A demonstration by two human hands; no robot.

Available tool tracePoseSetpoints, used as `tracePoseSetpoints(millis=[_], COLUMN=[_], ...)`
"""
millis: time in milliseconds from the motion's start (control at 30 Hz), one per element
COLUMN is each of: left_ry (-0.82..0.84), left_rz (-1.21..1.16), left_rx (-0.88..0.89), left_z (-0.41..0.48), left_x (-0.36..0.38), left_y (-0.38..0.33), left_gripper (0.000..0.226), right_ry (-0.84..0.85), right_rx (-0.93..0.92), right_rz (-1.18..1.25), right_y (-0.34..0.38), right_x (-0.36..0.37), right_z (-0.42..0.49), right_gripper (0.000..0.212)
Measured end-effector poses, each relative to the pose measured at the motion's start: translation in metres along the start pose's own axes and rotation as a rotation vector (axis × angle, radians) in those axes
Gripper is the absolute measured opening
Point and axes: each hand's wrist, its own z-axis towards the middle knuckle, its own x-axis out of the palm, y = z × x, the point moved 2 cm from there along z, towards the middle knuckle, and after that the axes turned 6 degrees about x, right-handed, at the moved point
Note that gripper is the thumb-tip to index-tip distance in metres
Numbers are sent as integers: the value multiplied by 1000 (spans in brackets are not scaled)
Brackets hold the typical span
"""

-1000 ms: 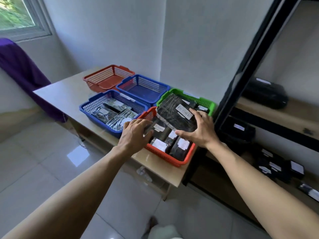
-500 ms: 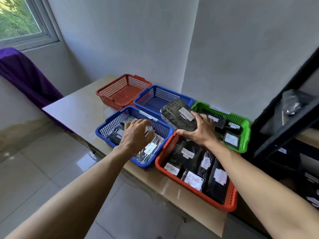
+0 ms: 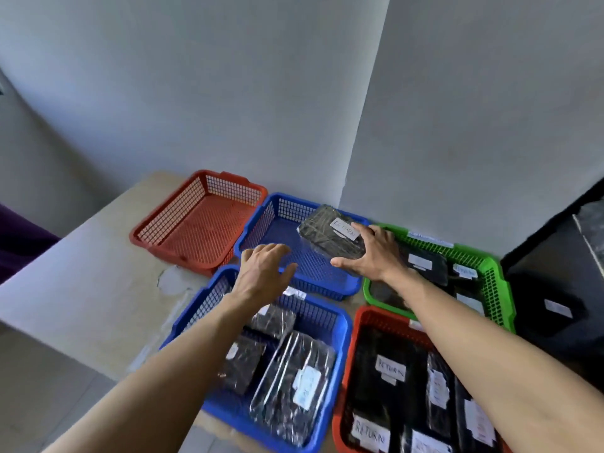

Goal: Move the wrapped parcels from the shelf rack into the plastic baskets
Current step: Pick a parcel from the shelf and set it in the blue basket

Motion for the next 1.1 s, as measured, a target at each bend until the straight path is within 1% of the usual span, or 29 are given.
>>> tracePoseSetpoints(millis=[67, 167, 267, 433, 533, 633, 767, 900, 1000, 1100], left_ry=[35, 91, 136, 242, 306, 342, 359, 358, 336, 320], left_rz=[-15, -50, -55, -58, -50, -59, -65, -77, -73, -73], left_rx=[12, 35, 63, 80, 99, 101, 114, 128, 134, 122], left_z=[30, 65, 90, 117, 128, 136, 143, 144, 142, 135], left_x=[8, 23, 44, 80, 97, 106, 111, 112, 111, 105], left_y=[18, 40, 58, 75, 74, 70, 60, 47, 34, 20], left_gripper=[43, 43, 43, 42, 43, 43, 41, 38, 38, 38], right_ry=[42, 105, 153, 302, 361, 368, 361, 315, 307, 276], right_rx=[21, 55, 66, 75, 67, 44, 82, 111, 144, 133], right_rz=[-22, -59, -100, -188, -220, -269, -322, -421, -403, -343], right_y=[8, 13, 12, -1, -11, -13, -6, 0, -4, -13], right_x=[8, 27, 49, 88, 98, 101, 102, 98, 91, 80], right_z=[32, 73, 107, 138, 146, 149, 146, 139, 132, 119], right_gripper=[114, 109, 108, 106, 101, 91, 86, 82, 81, 83])
